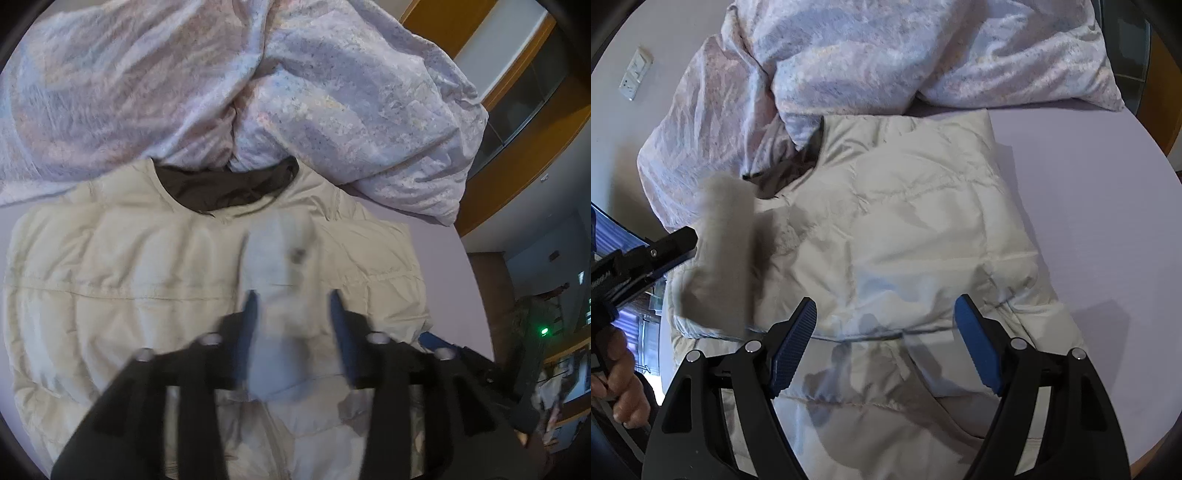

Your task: Fold large clothes

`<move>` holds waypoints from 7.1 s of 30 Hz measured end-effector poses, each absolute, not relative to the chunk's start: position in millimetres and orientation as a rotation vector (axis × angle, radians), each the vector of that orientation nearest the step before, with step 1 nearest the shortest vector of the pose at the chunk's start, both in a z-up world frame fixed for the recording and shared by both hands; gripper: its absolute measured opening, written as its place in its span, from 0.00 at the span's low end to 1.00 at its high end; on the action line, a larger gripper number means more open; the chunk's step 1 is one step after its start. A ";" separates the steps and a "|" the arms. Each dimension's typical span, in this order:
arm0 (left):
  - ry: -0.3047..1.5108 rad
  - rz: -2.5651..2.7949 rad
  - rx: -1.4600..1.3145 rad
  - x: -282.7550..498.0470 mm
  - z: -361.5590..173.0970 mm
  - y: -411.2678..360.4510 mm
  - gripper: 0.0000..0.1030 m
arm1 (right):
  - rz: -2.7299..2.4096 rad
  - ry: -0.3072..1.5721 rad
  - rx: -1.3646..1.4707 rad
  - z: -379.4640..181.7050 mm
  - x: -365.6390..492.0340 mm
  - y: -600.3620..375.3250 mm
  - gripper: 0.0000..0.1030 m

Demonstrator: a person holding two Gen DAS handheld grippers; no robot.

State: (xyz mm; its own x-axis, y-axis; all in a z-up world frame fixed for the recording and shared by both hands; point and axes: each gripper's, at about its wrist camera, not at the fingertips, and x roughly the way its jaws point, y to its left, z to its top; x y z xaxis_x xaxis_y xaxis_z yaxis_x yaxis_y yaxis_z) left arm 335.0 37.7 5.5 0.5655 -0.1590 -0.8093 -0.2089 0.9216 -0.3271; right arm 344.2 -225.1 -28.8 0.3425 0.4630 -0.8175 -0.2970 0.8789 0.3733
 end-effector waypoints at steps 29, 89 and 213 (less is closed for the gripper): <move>1.035 0.355 -0.329 208.7 -2.0 179.6 0.77 | 0.608 1.299 0.229 -60.4 348.1 -135.3 0.19; 1.209 0.170 -0.526 47.7 -59.4 181.9 0.13 | 0.802 1.378 0.575 -88.0 257.1 -380.7 0.13; 1.002 0.415 -0.337 385.5 20.7 230.6 0.82 | 0.497 1.266 0.105 -32.0 531.6 -116.1 0.21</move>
State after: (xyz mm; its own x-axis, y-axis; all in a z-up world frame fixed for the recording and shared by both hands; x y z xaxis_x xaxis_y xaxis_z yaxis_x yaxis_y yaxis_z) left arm 385.5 230.6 20.7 0.4728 0.1800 -0.8626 -0.4827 0.8719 -0.0826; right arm 531.6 -116.1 -32.0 0.2099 0.4130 -0.8862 -0.2998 0.8899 0.3437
